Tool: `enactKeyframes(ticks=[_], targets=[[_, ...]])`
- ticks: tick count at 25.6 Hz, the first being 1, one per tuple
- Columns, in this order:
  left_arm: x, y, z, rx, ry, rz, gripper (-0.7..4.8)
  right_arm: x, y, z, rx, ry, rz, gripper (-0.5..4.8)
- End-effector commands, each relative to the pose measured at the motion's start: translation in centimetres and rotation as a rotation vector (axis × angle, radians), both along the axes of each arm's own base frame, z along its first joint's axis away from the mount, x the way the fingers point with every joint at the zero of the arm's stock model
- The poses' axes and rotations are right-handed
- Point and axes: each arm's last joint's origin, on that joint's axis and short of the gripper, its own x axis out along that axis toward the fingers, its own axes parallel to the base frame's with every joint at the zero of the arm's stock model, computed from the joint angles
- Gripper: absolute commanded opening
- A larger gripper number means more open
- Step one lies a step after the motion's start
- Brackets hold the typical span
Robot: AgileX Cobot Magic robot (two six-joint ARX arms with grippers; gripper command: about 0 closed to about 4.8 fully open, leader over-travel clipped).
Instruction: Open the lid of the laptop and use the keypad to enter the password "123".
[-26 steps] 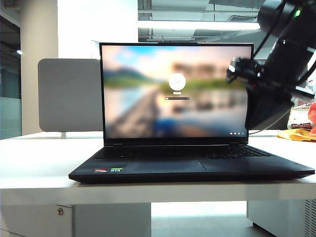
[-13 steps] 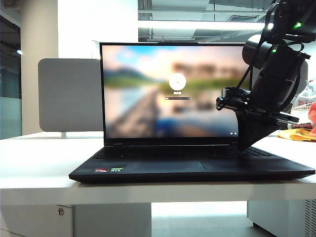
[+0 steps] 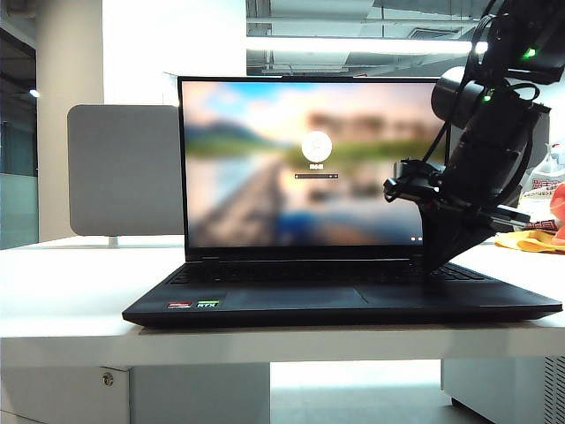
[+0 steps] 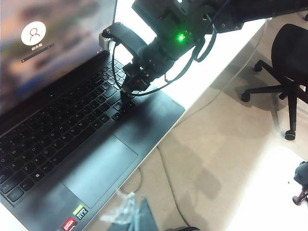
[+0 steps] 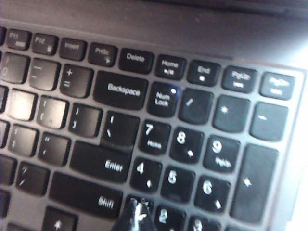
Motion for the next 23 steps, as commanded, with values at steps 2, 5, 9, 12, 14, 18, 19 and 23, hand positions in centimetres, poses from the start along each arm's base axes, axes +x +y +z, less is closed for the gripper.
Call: enactKeyframes(ticks=[2,5,9,12,14,18,19,23], targets=[[0.0,0.0,0.2,-0.007,-0.011,-0.007,-0.04,-0.2,-0.1,1.2,-0.023,-0.043,0.006,-0.08],[0.0,0.0,0.2,-0.007,-0.011,-0.007,-0.04,-0.2,-0.3,1.1,-0.052,-0.037,-0.002,-0.08],[0.0,-0.1,0.2,-0.005,-0.008,-0.007,-0.04,-0.3,-0.3,1.1,-0.058,-0.034,0.001,-0.08],[0.0,-0.1,0.2,-0.005,-0.008,-0.007,-0.04,-0.3,-0.3,1.0,-0.059,-0.031,0.001,-0.08],[0.0,-0.1,0.2,-0.005,-0.008,-0.007,-0.04,-0.3,-0.3,1.0,-0.060,-0.028,0.001,-0.08],[0.0,-0.1,0.2,-0.005,-0.008,-0.008,-0.04,-0.4,-0.5,0.9,-0.081,-0.021,-0.004,-0.08],[0.0,-0.1,0.2,-0.006,-0.009,-0.008,-0.04,-0.4,-0.5,0.9,-0.082,-0.021,-0.002,-0.08],[0.0,-0.1,0.2,-0.006,-0.008,-0.008,-0.04,-0.2,-0.4,-0.2,-0.089,0.021,0.001,-0.08]])
